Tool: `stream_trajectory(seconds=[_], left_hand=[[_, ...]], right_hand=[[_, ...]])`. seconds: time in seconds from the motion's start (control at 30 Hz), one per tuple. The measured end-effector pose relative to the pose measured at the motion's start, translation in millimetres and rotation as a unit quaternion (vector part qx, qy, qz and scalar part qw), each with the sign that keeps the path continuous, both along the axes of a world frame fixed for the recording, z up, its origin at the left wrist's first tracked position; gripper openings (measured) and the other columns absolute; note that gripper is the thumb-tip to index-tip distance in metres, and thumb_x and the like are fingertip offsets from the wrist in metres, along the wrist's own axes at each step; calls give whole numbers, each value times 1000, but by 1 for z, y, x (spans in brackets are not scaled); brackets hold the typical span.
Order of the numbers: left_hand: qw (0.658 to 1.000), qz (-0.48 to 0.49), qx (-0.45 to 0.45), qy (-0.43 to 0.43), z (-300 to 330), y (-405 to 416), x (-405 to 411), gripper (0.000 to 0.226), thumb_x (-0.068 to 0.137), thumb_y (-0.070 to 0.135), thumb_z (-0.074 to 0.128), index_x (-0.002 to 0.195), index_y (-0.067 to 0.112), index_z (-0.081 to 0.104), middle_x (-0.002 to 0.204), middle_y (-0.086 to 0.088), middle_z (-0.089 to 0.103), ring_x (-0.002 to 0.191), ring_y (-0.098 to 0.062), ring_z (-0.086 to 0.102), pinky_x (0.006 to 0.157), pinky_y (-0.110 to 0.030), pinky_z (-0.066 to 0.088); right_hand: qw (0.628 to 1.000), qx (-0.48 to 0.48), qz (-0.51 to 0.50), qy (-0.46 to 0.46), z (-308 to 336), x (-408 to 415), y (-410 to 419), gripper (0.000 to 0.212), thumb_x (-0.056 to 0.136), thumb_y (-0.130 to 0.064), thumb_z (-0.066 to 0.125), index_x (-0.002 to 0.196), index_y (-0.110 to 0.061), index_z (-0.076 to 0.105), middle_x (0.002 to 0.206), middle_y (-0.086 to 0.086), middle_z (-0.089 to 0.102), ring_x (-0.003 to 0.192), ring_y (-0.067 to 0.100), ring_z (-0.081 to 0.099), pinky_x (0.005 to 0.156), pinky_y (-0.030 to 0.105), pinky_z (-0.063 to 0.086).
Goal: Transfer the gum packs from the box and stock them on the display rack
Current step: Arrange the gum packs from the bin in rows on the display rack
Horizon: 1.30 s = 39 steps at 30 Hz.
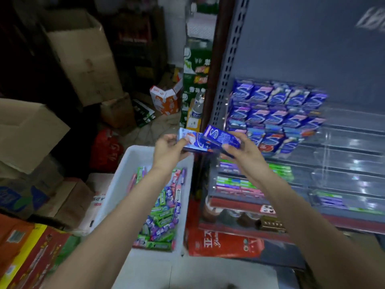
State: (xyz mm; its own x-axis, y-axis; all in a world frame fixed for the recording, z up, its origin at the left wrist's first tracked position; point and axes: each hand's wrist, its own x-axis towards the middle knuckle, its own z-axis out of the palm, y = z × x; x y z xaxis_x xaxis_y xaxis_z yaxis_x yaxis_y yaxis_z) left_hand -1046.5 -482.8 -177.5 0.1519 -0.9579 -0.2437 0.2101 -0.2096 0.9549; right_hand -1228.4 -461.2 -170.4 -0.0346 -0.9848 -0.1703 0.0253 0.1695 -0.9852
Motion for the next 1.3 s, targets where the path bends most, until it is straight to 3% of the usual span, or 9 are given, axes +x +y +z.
stream_trajectory(seconds=[0.1, 0.23, 0.37, 0.5, 0.63, 0.77, 0.9, 1.1, 1.3], left_hand=[[1000, -23, -8, 18, 18, 4, -60, 8, 91, 8, 60, 86, 12, 55, 91, -7, 62, 77, -13, 63, 57, -18, 56], [998, -49, -29, -18, 33, 6, -130, 13, 90, 14, 62, 100, 6, 59, 104, -14, 63, 86, -16, 65, 59, -20, 57], [998, -55, -36, -21, 40, 8, -181, 3, 91, 14, 61, 90, 13, 58, 102, -12, 63, 91, -22, 66, 62, -23, 57], [998, -42, -42, -34, 46, 7, -213, 15, 92, 14, 60, 105, 10, 53, 88, 3, 56, 88, -16, 62, 74, -30, 59], [998, -34, -37, -38, 44, 2, -225, 18, 91, 12, 59, 106, 12, 49, 90, -1, 57, 99, -25, 62, 81, -35, 57], [998, -27, -38, -43, 40, -1, -227, 9, 91, 12, 60, 92, 19, 53, 90, -2, 61, 95, -24, 63, 67, -25, 59], [997, -28, -44, -55, 37, 0, -223, 10, 92, 14, 60, 100, 16, 53, 91, -1, 61, 90, -19, 64, 65, -23, 58], [996, -34, -50, -68, 29, 5, -216, 18, 91, 12, 61, 108, 10, 55, 94, -2, 63, 90, -16, 65, 65, -24, 59], [993, -81, -55, -63, 25, 12, -222, 26, 91, 10, 59, 116, 8, 53, 94, -7, 66, 96, -17, 65, 75, -28, 59]], right_hand=[[977, -34, 13, 212, 9, -54, 0, 64, 74, -22, 79, 127, -17, 45, 121, 8, 53, 105, 19, 57, 89, 27, 48], [901, -123, -9, 415, 17, -125, 5, 64, 76, -33, 76, 130, -12, 50, 113, 6, 44, 105, 15, 43, 85, 16, 30], [910, -132, -10, 392, 13, -192, 5, 29, 87, -26, 65, 102, -3, 65, 87, 12, 62, 87, 27, 56, 83, 34, 44], [971, -62, -71, 221, 1, -246, 3, 20, 88, 1, 58, 107, 6, 58, 79, 3, 62, 69, 7, 62, 65, 14, 49], [975, -41, -130, 177, -12, -270, -3, 24, 85, 0, 62, 109, 0, 57, 83, 1, 61, 77, 18, 60, 65, 17, 52], [958, -42, -133, 251, -28, -267, -17, 26, 82, -9, 69, 107, -4, 63, 96, 12, 68, 91, 27, 66, 86, 43, 52], [931, -66, -120, 337, -42, -256, -30, 23, 84, -8, 67, 104, 3, 64, 98, 17, 70, 93, 30, 66, 82, 35, 49], [837, -34, -98, 537, -50, -253, -37, 26, 91, -20, 60, 103, 2, 57, 95, 24, 67, 89, 40, 64, 71, 40, 48], [845, -54, -85, 526, -47, -260, -39, 29, 88, -18, 64, 105, 4, 57, 103, 20, 65, 91, 34, 63, 73, 32, 46]])
